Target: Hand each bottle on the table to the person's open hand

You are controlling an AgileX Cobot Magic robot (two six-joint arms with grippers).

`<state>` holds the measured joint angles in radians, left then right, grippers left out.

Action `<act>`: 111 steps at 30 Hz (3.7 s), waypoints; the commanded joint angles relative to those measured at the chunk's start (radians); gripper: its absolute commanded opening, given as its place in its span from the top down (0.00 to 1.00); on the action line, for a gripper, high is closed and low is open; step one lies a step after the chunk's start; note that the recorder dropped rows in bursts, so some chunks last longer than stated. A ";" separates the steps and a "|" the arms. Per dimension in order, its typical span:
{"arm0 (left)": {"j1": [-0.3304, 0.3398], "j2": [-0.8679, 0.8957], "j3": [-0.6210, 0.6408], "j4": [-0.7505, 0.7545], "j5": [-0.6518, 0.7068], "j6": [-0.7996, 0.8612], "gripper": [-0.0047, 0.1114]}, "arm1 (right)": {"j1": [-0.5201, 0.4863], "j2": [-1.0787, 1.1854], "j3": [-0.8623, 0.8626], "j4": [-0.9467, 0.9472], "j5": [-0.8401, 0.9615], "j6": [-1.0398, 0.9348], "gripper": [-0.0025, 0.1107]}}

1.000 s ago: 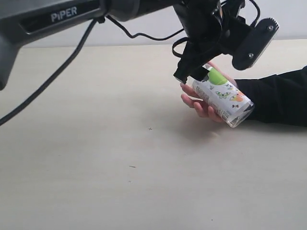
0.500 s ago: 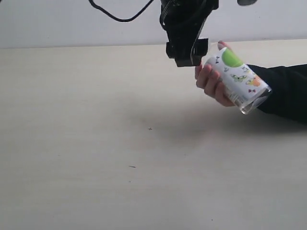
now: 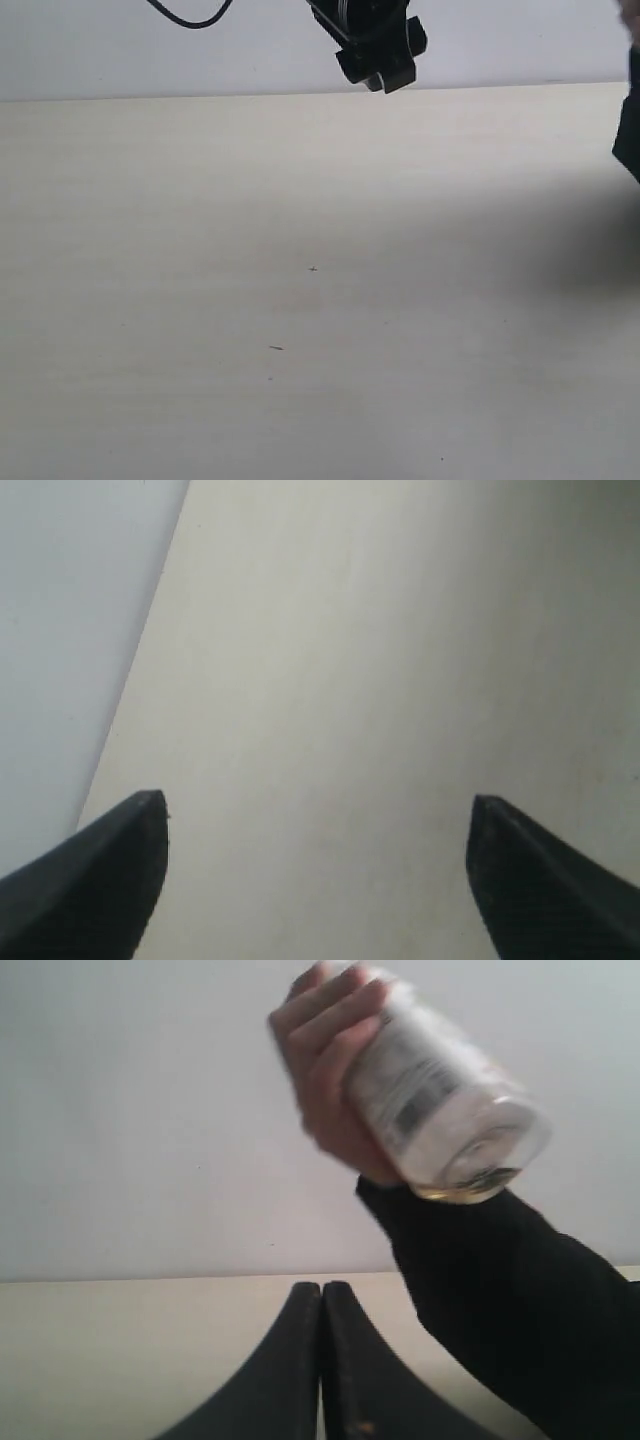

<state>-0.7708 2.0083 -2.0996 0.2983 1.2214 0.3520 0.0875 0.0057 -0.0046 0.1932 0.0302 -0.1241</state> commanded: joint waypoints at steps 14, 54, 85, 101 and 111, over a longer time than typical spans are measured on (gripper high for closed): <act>0.071 -0.057 0.248 -0.019 -0.205 -0.417 0.96 | -0.005 -0.006 0.005 0.002 -0.014 -0.004 0.98; 0.207 -0.944 1.808 -0.033 -1.287 -1.124 0.96 | -0.005 -0.006 0.005 0.002 -0.014 -0.004 0.98; 0.861 -1.907 2.100 -0.228 -0.934 -1.343 0.96 | -0.005 -0.006 0.005 0.002 -0.014 -0.004 0.98; 0.864 -2.008 2.100 -0.271 -1.227 -0.563 0.96 | -0.005 -0.006 0.005 0.002 -0.010 -0.004 0.98; 0.820 -2.008 2.100 -0.252 -1.195 -0.925 0.96 | -0.005 -0.006 0.005 0.002 -0.010 -0.004 0.98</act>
<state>0.0775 0.0070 0.0002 0.0295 0.0233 -0.5357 0.0875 0.0057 -0.0046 0.1932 0.0302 -0.1241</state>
